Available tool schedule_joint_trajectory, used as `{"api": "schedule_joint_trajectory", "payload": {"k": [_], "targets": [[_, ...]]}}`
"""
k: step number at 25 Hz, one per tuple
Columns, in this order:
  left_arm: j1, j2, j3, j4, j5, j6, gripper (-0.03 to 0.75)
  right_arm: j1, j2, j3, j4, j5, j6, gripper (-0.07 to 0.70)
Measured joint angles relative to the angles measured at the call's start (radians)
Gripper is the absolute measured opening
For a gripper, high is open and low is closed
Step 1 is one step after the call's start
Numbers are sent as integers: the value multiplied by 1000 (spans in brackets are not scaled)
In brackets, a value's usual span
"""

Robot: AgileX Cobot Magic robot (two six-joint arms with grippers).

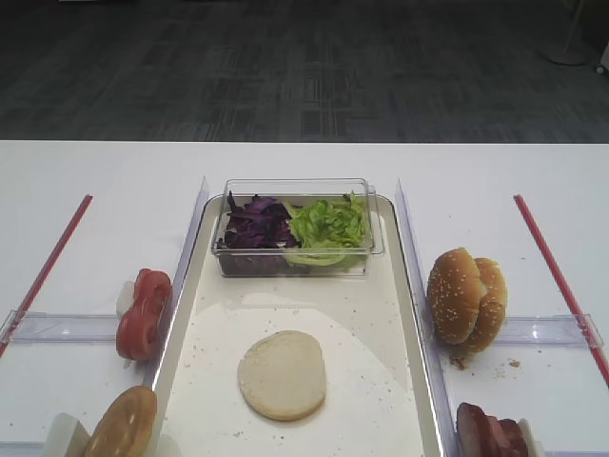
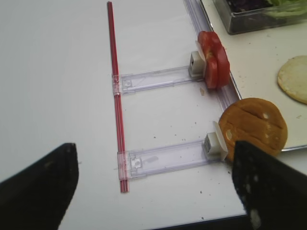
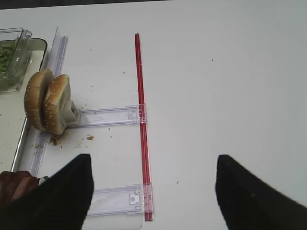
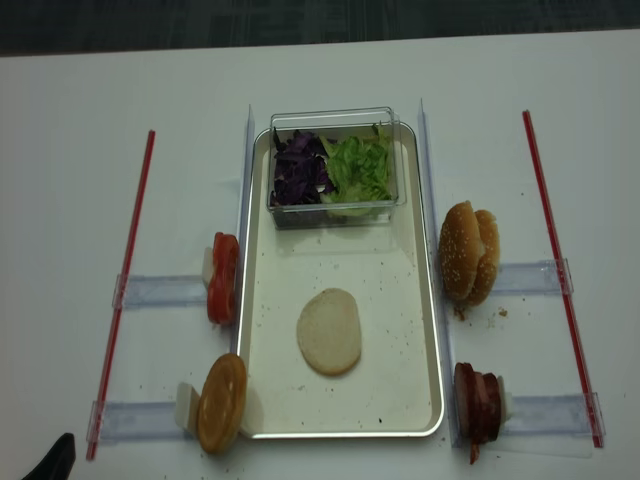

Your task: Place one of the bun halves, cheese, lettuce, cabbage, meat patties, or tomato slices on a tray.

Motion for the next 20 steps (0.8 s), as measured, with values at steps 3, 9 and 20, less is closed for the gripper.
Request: {"api": "schedule_joint_trajectory", "payload": {"k": [3,9,20], "targets": [[0,0,0,0,0,0,597,0,0,0,0,0,0,552],[0,0,0,0,0,0,597,0,0,0,0,0,0,552],[0,0,0,0,0,0,582,0,0,0,0,0,0,552]]}}
